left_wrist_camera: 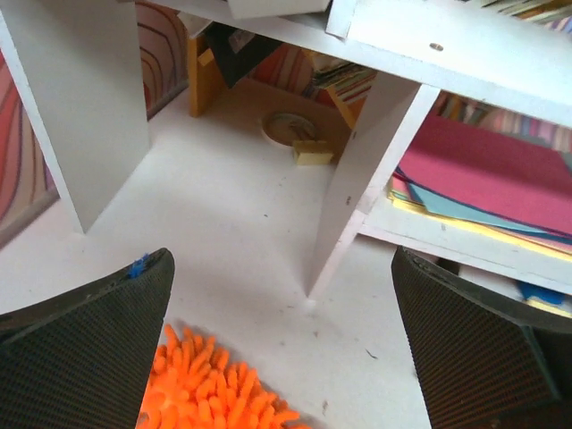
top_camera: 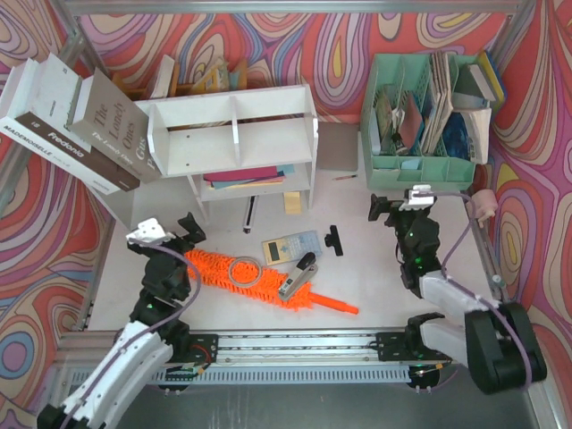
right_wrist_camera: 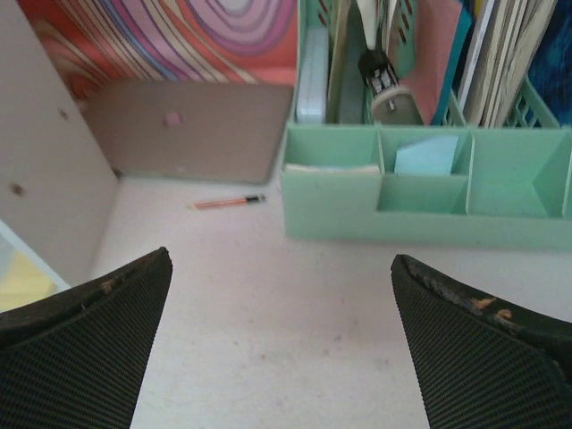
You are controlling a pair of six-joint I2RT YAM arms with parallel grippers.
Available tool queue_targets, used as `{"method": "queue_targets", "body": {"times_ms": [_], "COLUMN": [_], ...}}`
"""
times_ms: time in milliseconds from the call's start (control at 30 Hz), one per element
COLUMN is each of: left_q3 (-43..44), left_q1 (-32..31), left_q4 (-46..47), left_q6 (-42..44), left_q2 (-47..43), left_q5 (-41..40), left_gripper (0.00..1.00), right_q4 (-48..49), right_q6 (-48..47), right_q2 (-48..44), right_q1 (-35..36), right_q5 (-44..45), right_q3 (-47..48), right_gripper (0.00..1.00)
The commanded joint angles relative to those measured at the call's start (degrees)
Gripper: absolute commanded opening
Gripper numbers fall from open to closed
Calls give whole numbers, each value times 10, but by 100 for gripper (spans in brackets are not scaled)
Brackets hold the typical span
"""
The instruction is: Dust the bookshelf with a duster
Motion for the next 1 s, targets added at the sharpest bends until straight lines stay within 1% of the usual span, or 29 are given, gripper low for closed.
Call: {"method": "queue_targets", "body": {"times_ms": [0, 33, 100, 133, 167, 200, 233, 300, 400, 433, 467, 533, 600, 633, 667, 733, 833, 900, 967], "left_q3": [49, 57, 64, 69, 76, 85, 89, 110, 153, 165, 176, 186, 183, 172, 161, 149, 150, 145, 129], "left_q1": [-3, -3, -2, -2, -2, -1, -2, -2, -2, -2, -2, -2, -2, -2, -2, -2, -2, -2, -2], "left_q4": [-310, -350, -416, -469, -517, -569, -577, -591, -657, -673, -680, -681, -691, -674, -637, -613, -617, -608, -581], "left_q6": [-178, -210, -292, -349, -418, -453, -432, -413, -435, -432, -426, -433, -491, -476, -455, -422, -380, -353, -329], "left_q2": [-112, -133, -179, -201, -224, -244, -266, -267, -227, -210, -194, -167, -153, -151, -150, -141, -124, -127, -139], "left_q5": [31, 33, 20, 2, -18, -21, 11, 60, 67, 71, 77, 78, 75, 97, 121, 147, 131, 113, 121], "left_gripper": [98, 98, 98, 98, 98, 98, 98, 98, 98, 98, 98, 98, 99, 98, 98, 99, 98, 98, 98], "right_q4": [-147, -180, -359, -386, -391, -401, -414, -455, -494, -512, -525, -550, -570, -578, -582, -585, -578, -572, -565], "right_q6": [108, 156, 303, 314, 302, 301, 301, 286, 265, 259, 246, 215, 201, 201, 202, 202, 205, 216, 228], "right_q2": [-128, -157, -211, -229, -247, -258, -264, -252, -193, -167, -153, -133, -102, -84, -67, -32, 22, 63, 99], "right_q1": [3, 3, 2, 1, 1, 1, 1, 1, 6, 24, 52, 142, 224, 252, 275, 333, 407, 438, 461], "right_q5": [-7, 15, 85, 88, 58, 36, 14, -54, -185, -193, -181, -110, -50, -37, -27, 14, 76, 85, 91], "right_q3": [4, 9, 41, 46, 43, 42, 49, 84, 146, 167, 184, 217, 252, 268, 284, 308, 337, 352, 367], "right_gripper": [99, 99, 99, 99, 99, 99, 99, 99, 99, 99, 99, 99, 99, 99, 98, 96, 93, 91, 87]}}
